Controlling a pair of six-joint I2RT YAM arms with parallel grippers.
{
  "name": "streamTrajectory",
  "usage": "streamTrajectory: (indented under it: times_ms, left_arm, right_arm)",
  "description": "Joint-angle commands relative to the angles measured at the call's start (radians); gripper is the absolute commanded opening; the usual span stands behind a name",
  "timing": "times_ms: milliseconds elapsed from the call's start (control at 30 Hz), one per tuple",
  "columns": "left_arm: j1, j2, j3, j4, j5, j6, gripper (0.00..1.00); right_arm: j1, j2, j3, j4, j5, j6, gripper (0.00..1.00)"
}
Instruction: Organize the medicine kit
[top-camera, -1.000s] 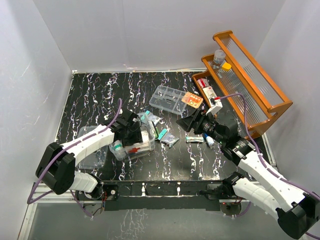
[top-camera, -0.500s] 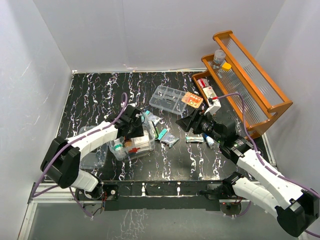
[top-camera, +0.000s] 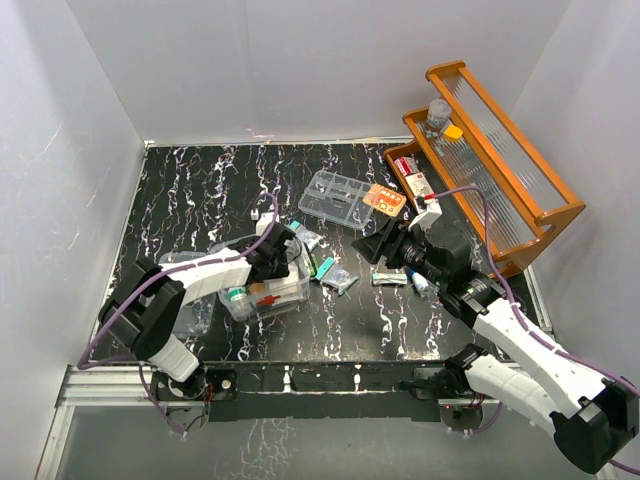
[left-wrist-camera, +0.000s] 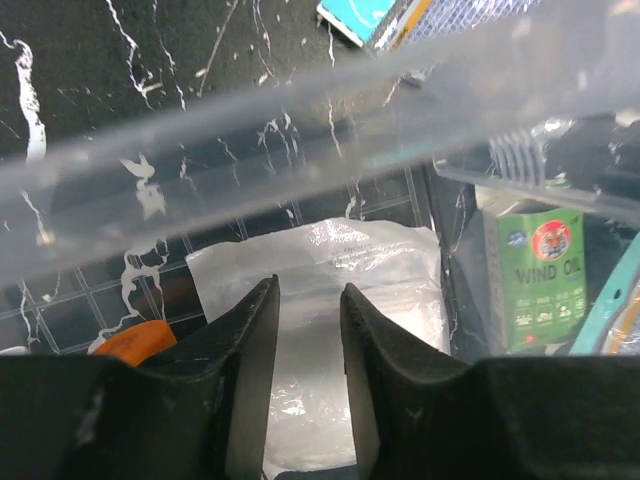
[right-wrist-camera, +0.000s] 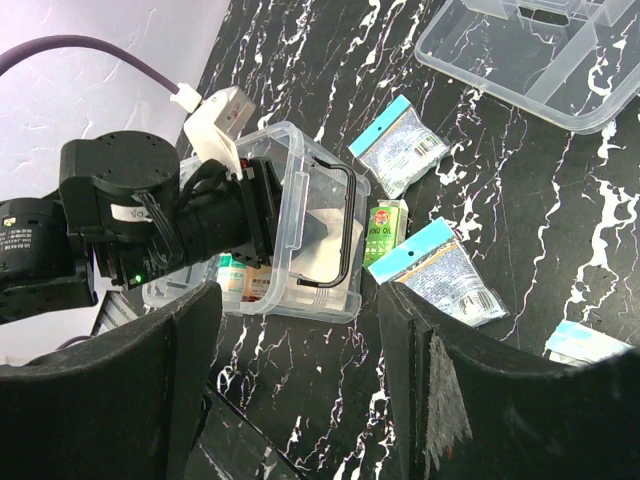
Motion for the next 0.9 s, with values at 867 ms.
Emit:
streamTrajectory:
  times_ms: [867]
  left_arm:
    - [-0.087, -0.268, 0.108, -0.166, -0.214, 0.038, 0.44]
  right_arm:
    - [0.044, 0.304, 0.008, -0.059, 0.171, -0.324, 0.57]
